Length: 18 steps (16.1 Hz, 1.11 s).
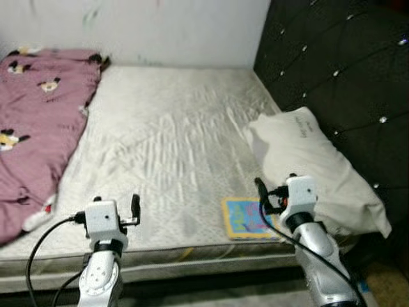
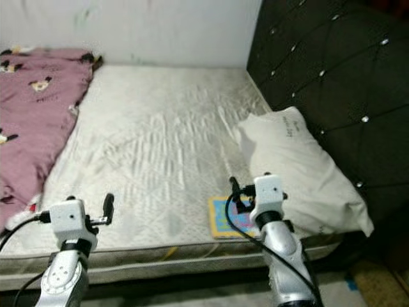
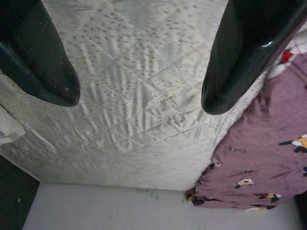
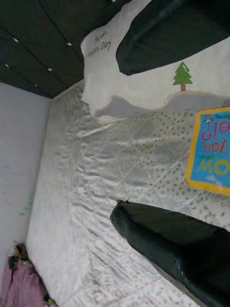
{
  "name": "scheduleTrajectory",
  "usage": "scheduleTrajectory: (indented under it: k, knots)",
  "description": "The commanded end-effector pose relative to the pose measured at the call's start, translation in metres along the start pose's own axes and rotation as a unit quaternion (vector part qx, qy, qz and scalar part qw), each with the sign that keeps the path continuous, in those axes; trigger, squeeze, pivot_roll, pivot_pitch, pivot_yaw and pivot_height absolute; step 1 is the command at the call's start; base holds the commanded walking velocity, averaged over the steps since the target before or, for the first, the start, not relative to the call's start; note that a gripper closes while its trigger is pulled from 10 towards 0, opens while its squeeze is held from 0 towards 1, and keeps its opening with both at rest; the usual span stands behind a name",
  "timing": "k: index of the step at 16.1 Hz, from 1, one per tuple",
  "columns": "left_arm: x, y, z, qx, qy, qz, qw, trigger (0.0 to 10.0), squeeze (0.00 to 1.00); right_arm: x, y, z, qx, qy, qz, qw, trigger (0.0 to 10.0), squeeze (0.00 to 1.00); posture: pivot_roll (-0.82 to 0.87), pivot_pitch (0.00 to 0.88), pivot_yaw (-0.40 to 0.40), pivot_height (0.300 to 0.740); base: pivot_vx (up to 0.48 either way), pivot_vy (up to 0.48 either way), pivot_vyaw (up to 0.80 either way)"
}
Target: Clean up the room
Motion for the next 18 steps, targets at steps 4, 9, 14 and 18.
scheduleTrajectory:
  k: [4,9,14,18]
  knots:
    - [0.0008,-0.0055,0.0013,0.007,0.001,0.006,1.0,10.0,0.0,0.007,-0.0045,0.0041,0.007,0.013,0.002,1.0,10.0,0.0,0.04,0.031,-0.078,0.74,0.0,0.48,0.0]
    - [0.0006,-0.0055,0.0024,0.009,0.001,0.005,1.0,10.0,0.0,0.0066,-0.0051,0.0056,0.01,0.013,0.002,1.0,10.0,0.0,0.04,0.024,-0.079,0.74,0.0,0.48,0.0]
    - [0.0002,-0.0052,0.0048,0.008,-0.001,0.008,1.0,10.0,0.0,0.0071,-0.0056,0.0079,0.011,0.014,0.001,1.0,10.0,0.0,0.04,0.024,-0.076,0.74,0.0,0.48,0.0]
    - [0.0005,-0.0056,0.006,0.008,-0.001,0.008,1.0,10.0,0.0,0.0077,-0.006,0.0091,0.011,0.015,0.001,1.0,10.0,0.0,0.04,0.027,-0.076,0.74,0.0,0.48,0.0]
Point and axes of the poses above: a point about 5 cm out from each wrist's last joint towards the gripper, its own z axis pointing out of the wrist towards the gripper, its own x axis along the axis of the wrist's last joint, y = z × x, the point moved 3 cm from there along z, pointing out of the wrist towards the gripper, and after that the axes turned 6 degrees about -z, right-handed, at the moved point
